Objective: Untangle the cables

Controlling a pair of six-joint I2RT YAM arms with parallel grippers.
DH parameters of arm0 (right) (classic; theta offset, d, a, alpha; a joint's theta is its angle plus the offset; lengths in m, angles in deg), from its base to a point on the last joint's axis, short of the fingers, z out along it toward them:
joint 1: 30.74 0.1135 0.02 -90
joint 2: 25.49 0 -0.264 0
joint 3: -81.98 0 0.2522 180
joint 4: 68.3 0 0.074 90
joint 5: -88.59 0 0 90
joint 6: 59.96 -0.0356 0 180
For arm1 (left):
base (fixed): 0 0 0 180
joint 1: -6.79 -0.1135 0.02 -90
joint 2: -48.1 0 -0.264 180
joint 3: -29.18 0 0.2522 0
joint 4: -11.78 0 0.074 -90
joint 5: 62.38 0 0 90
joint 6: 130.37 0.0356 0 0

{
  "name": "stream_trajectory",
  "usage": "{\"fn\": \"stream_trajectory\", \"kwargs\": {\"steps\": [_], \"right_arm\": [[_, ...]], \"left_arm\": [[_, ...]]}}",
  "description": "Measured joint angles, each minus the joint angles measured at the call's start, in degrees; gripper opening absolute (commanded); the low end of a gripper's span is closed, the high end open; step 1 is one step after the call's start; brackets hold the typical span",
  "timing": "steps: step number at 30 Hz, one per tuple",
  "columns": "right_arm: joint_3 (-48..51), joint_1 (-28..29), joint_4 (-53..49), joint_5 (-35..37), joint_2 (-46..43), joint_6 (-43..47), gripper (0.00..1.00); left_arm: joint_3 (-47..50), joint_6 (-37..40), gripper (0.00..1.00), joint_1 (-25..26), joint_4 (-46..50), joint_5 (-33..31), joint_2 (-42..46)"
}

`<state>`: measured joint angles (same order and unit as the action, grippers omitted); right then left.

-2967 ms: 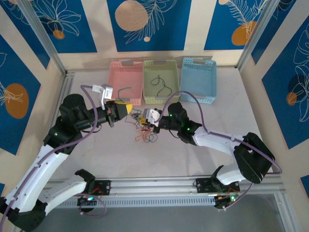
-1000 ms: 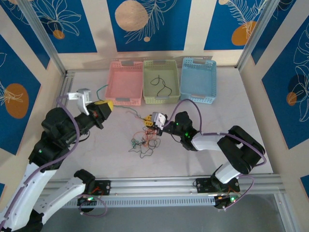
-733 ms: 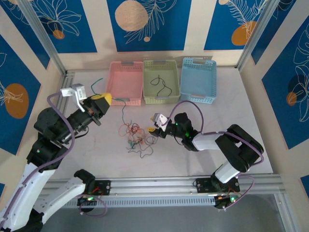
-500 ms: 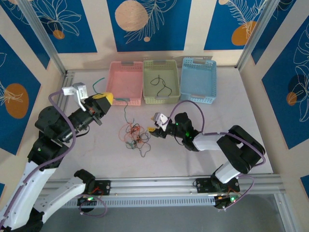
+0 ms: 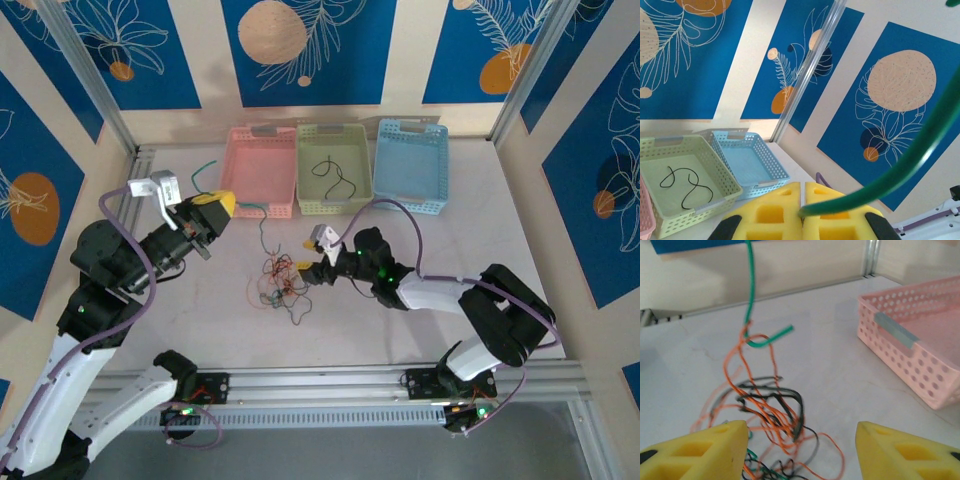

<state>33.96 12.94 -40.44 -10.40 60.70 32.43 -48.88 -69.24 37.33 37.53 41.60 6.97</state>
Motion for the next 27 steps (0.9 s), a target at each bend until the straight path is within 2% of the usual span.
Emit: {"fn": "stream_trajectory", "kwargs": {"steps": [7, 21, 25, 27], "right_arm": [[-3.08, 3.91, 1.60, -0.42, 6.05, -2.73, 0.63], [-7.54, 5.73, 9.27, -0.15, 14.71, -2.67, 0.64], [-8.46, 6.34, 11.37, 0.20, 16.17, -2.38, 0.64], [-9.11, 6.49, 11.93, 0.57, 17.07, -2.23, 0.60]], "left_arm": [[0.00, -0.79, 0.00, 0.00, -0.46, 0.20, -0.33], [0.00, -0.85, 0.00, 0.00, -0.50, 0.83, -0.31], [0.00, -0.85, 0.00, 0.00, -0.50, 1.05, -0.31], [0.00, -0.87, 0.00, 0.00, -0.50, 1.07, -0.31]]}}
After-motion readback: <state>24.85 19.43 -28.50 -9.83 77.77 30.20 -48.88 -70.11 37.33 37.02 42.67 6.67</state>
